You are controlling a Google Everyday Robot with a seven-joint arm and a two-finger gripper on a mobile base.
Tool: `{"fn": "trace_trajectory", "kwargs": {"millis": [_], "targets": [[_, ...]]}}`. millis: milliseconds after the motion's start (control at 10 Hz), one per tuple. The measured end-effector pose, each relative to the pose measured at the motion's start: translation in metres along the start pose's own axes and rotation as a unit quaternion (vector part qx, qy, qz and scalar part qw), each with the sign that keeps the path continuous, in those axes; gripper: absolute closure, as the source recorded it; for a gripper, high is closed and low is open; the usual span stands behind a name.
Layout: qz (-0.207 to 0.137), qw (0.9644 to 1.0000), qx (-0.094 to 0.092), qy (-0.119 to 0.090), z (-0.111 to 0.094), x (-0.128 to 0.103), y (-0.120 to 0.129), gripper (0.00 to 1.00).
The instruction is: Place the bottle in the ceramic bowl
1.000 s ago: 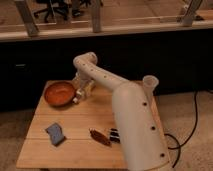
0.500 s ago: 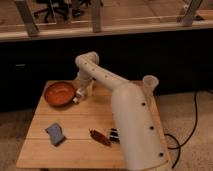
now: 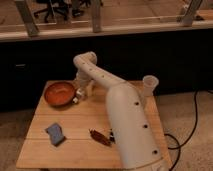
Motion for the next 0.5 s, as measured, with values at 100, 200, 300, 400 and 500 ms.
{"fn": "trace_trajectory", "kwargs": {"millis": [100, 200, 300, 400, 500], "targets": [[-0.003, 1.0, -0.003, -0.001, 0.002, -0.001, -0.002, 0.2], [-0.005, 1.0, -0.007, -0.003, 0.005, -0.002, -0.004, 0.2], [-0.008, 0.9999, -0.012, -0.005, 0.009, -0.004, -0.005, 0.2], [-0.012, 0.9998, -0.017, -0.006, 0.013, -0.005, -0.007, 0.22], [-0.017, 0.9996, -0.02, -0.005, 0.014, -0.005, -0.008, 0.29]]}}
